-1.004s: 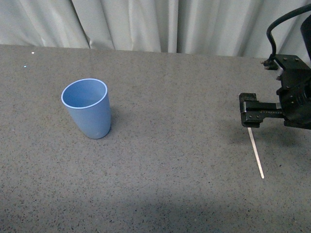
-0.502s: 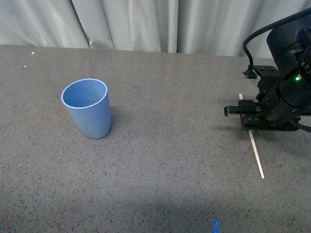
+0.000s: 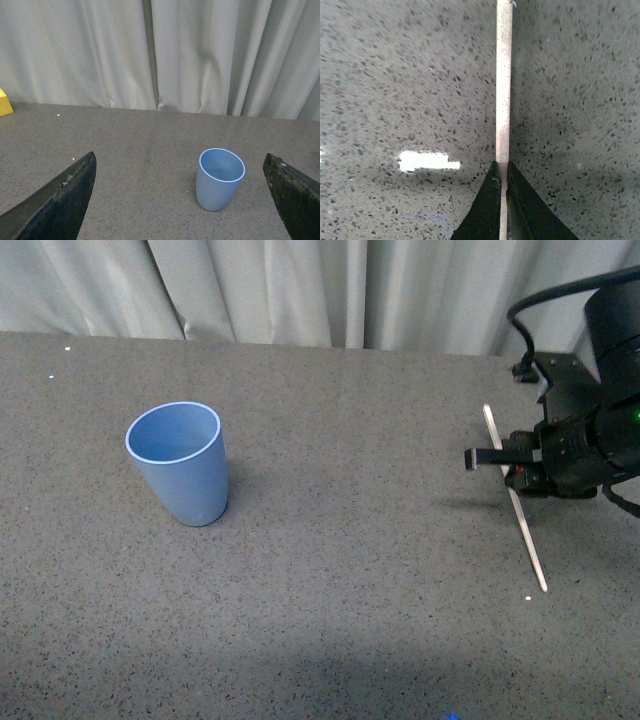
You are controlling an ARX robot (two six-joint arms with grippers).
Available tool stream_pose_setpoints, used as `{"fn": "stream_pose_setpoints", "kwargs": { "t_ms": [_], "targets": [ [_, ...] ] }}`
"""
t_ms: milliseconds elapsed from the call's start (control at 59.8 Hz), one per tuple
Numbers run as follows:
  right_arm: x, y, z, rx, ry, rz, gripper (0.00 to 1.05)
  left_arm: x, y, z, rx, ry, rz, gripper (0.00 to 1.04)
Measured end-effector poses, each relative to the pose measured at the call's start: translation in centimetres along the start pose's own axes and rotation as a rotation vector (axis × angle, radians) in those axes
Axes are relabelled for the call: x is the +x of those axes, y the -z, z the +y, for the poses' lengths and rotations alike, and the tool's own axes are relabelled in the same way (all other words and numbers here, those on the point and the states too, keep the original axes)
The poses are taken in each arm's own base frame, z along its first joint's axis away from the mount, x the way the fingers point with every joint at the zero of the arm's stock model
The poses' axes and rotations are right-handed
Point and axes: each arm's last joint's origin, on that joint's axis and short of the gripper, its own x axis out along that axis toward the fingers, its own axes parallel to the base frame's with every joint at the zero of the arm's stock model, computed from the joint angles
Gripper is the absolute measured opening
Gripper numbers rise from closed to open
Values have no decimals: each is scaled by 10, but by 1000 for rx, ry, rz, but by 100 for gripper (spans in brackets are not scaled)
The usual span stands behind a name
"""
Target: Transfer chopsticks to blue cup
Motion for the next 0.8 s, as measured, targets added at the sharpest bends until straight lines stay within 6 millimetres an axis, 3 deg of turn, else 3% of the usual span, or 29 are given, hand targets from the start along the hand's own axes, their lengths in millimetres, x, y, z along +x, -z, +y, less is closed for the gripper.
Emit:
{"fn": "stream_pose_setpoints", "kwargs": {
  "t_ms": [151,234,335,586,803],
  "targets": [
    [-36,-16,13,-80,-142,-341,1,0,0,0,0,0,0,98],
    [-60,-29,27,-150,-269,-597,1,0,0,0,0,0,0,98],
    [-77,-41,45,-231,-409,-782,1,0,0,0,0,0,0,98],
    [-73,-53,93,-297,-706,-788,1,0,0,0,0,0,0,98],
    [-61,-72,147,-302,-904,-761,1,0,0,0,0,0,0,98]
  ]
}}
